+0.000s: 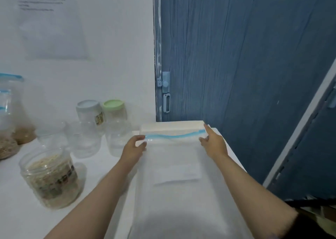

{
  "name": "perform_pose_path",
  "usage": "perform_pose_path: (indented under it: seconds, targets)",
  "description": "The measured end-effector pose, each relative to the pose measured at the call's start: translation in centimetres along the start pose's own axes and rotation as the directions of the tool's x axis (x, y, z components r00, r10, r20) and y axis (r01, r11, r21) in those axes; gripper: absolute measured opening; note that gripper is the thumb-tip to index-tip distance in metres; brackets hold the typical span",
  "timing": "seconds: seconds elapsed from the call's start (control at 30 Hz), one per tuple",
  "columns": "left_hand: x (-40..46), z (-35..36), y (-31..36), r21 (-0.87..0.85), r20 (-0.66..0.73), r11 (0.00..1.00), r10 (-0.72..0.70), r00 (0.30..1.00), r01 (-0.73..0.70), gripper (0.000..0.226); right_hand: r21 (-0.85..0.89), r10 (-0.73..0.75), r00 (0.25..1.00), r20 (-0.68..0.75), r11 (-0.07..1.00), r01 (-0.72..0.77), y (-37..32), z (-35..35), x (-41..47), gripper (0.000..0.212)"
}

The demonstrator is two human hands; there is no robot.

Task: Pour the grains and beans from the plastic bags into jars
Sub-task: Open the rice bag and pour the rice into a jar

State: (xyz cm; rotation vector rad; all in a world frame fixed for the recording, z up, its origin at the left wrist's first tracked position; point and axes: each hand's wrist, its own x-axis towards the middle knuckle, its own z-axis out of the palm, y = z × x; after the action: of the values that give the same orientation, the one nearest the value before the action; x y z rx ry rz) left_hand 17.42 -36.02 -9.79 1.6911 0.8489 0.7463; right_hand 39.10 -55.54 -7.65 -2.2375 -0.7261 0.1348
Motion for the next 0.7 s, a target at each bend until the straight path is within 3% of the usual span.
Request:
perform_pose_path:
  seconds: [0.1, 0.23, 0.33, 0.43, 0.57, 0.7]
  targets:
    - [0.6, 0.1, -1.6, 0.134, 0.077, 0.99, -0.046, 0.996, 0.036, 0.041, -0.002, 0.001, 0.998, 0.055, 1.0, -0.001, 2.4, 1.9, 0.9, 0.049]
    - [1.5, 0.6, -2.1, 0.263, 0.168, 0.965, -0.021, 0.986, -0.024, 0.065, -0.056, 0.034, 0.998, 0.058, 0.998, -0.031, 3.3, 4.2, 2.2, 0.044]
    - [2.8, 1.0, -2.8, 0.439, 0.198, 0.896, -0.026, 0.98, -0.065, 0.075, -0.295, 0.027, 0.998, 0.05, 0.955, -0.011, 3.5, 5.5, 3.2, 0.045]
    - [3.3, 1.4, -3.1, 0.562, 0.22, 0.823, -0.055, 0.974, -0.081, 0.076, -0.4, -0.062, 0.998, 0.002, 0.915, 0.057, 3.4, 6.4, 3.8, 0.045]
    - [3.3, 2.2, -3.1, 0.613, 0.24, 0.781, -0.041, 0.97, -0.119, 0.076, -0.442, -0.192, 0.979, 0.069, 0.874, 0.202, 1.8, 7.1, 5.6, 0.048]
    - [3.5, 2.4, -3.9, 0.72, 0.245, 0.677, -0.043, 0.968, -0.153, 0.073, -0.561, -0.15, 0.971, 0.184, 0.795, 0.229, 0.2, 7.9, 8.1, 0.068]
